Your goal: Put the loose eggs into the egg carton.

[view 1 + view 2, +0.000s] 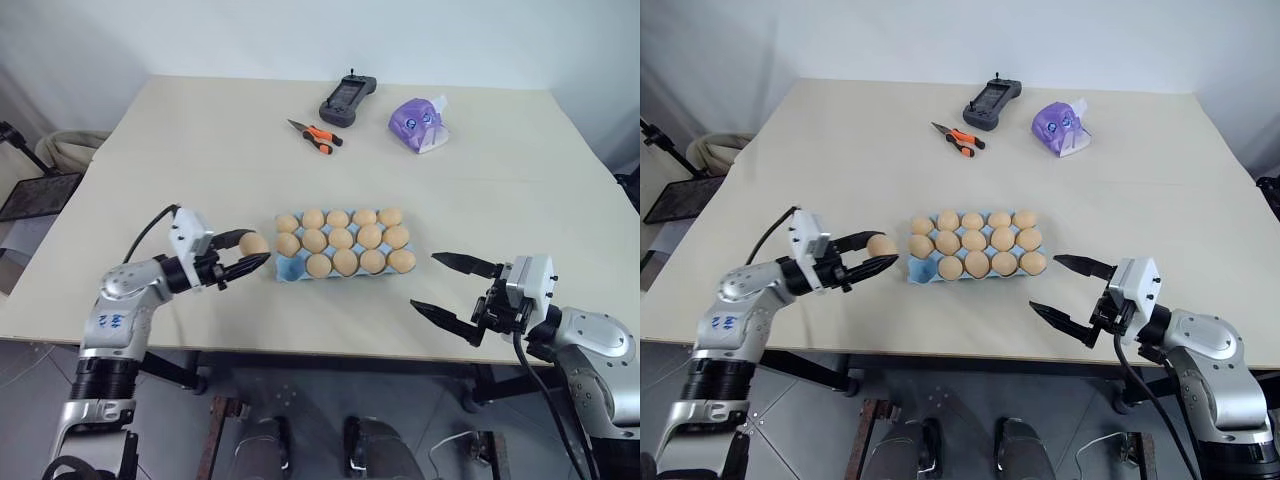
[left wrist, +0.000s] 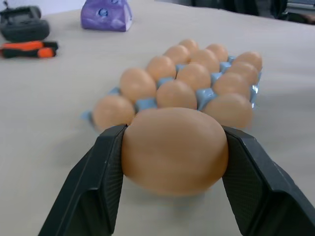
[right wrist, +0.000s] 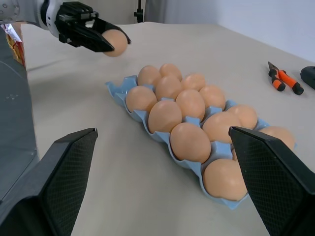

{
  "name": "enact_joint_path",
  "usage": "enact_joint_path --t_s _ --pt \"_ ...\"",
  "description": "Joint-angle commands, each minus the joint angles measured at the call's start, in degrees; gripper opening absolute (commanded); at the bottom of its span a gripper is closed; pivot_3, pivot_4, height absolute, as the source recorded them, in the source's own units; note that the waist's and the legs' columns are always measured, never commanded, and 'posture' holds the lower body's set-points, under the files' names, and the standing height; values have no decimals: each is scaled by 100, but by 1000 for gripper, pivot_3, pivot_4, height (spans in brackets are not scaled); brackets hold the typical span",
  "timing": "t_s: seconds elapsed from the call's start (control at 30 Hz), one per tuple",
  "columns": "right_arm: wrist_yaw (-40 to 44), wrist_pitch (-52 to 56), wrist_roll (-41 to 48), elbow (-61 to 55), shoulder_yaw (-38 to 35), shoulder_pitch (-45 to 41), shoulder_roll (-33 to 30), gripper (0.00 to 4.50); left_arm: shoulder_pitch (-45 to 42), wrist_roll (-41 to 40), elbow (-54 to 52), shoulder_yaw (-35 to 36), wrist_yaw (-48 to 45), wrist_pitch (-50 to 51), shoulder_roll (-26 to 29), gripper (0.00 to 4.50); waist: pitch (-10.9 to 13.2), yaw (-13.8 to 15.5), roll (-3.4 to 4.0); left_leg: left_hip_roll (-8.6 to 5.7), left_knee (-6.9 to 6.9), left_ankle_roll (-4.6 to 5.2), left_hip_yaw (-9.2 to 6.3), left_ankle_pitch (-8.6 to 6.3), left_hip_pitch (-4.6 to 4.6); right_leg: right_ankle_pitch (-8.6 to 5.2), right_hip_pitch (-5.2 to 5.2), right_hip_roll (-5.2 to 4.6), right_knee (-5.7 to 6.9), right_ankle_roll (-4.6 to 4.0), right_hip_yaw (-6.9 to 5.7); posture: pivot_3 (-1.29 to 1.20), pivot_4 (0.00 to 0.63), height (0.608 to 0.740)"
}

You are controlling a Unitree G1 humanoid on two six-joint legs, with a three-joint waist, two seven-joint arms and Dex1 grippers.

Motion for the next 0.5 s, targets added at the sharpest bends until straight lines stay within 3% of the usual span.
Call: enact_joint_path --t_s 0.03,0.27,0.47,0.5 --pt "-125 -80 -13 -141 -53 1 46 4500 -98 78 -87 -198 -124 -191 -179 2502 0 -15 0 1 -1 -1 2 -1 0 0 -2 2 0 0 1 0 150 740" --pt "-285 -75 -42 -281 111 -22 182 4500 -240 173 -20 -407 -202 -101 -333 2502 0 -10 0 2 7 2 1 1 1 2 -1 7 8 4 0 0 150 740" --pt "-361 -79 -39 -252 231 -124 226 4500 -283 391 267 -317 -6 -378 -386 4395 1 -4 -1 1 8 3 1 2 2 2 -1 7 8 5 1 0 150 740" --pt "-363 -76 -37 -237 233 -143 225 4500 -284 402 283 -296 22 -411 -385 4453 0 -2 -1 1 8 3 1 2 0 2 -2 6 8 5 1 0 150 740"
